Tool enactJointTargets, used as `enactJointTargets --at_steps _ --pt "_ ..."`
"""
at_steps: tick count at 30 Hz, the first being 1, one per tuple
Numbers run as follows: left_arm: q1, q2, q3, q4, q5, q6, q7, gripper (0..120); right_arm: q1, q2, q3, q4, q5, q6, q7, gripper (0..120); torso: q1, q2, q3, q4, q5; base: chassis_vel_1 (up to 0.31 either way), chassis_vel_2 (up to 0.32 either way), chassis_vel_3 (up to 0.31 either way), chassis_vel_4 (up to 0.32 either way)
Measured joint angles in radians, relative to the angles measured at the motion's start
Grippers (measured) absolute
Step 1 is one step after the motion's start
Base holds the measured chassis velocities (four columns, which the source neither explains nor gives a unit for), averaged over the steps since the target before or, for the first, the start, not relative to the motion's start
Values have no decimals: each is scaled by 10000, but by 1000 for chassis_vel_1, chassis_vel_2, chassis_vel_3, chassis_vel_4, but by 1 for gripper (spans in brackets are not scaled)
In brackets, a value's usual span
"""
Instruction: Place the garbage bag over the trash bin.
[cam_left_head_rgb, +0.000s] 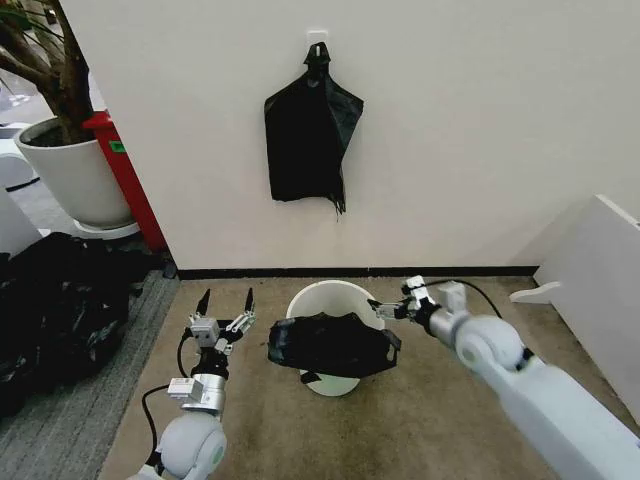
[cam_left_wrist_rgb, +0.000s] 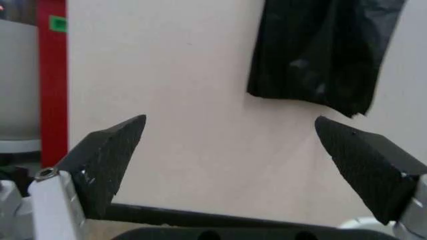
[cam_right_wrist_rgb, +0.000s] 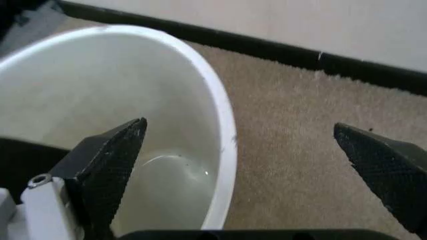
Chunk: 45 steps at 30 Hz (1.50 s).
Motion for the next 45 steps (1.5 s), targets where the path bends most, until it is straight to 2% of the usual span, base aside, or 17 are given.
enactJointTargets --at_steps 2,5,7,14,17,20,23,27,30,31,34,36,37,42,45 --pt "125 -13 -188 -135 73 30 -70 100 481 475 -219 -879 -283 80 -11 100 0 0 1 -3 0 0 0 0 0" --pt "264 9 -315 -174 212 36 -166 100 889 905 -336 -1519 -483 104 11 88 0 0 0 -1 -4 0 0 0 0" --pt "274 9 -325 -175 230 36 -178 100 934 946 -360 -1565 -506 73 12 87 0 0 0 -1 -5 0 0 0 0" --pt "270 -93 -337 -114 304 27 -298 100 1255 1250 -682 -1871 -787 -320 -46 57 0 0 -1 -3 -3 0 0 0 0" --pt "240 -115 -330 -114 303 26 -311 100 1267 1307 -704 -1923 -828 -323 -56 52 0 0 -1 -3 -3 0 0 0 0" --pt "207 -121 -321 -109 292 27 -340 100 1203 1345 -715 -1970 -841 -164 -4 36 0 0 -1 -2 -2 0 0 0 0" --pt "191 -120 -315 -78 291 26 -382 100 1102 1346 -707 -1969 -832 1 136 29 0 0 -1 -3 -2 0 0 0 0" --pt "152 -182 -253 0 290 35 -448 100 774 1348 -623 -1770 -588 194 761 11 0 1 -1 -3 -2 0 0 0 0" --pt "156 -226 -208 -2 300 43 -453 100 377 1357 -545 -1261 186 504 2172 4 0 2 -2 -2 0 0 0 0 0" --pt "156 -226 -208 -2 300 43 -453 100 377 1357 -545 -1261 186 504 2172 4 0 2 -2 -2 0 0 0 0 0" --pt "219 -228 -212 -92 309 47 -459 100 -430 1444 -335 -290 1368 1209 4581 4 0 2 -2 -3 -2 0 0 0 0" --pt "261 -202 -240 -126 314 46 -467 100 -1009 1554 -134 239 1886 1732 5737 4 0 2 -2 -5 -3 0 0 0 0" --pt "261 -202 -240 -126 314 46 -467 100 -1009 1554 -134 239 1886 1732 5737 4 0 2 -2 -5 -3 0 0 0 0" --pt "364 -194 -279 -214 375 7 -513 100 -2530 2243 403 1680 2528 3390 8438 4 0 2 -2 -4 -3 0 0 0 0" --pt "386 -217 -258 -224 434 -12 -537 100 -3010 2615 550 2111 2453 3889 9093 4 0 2 -3 -4 -5 0 0 0 0"
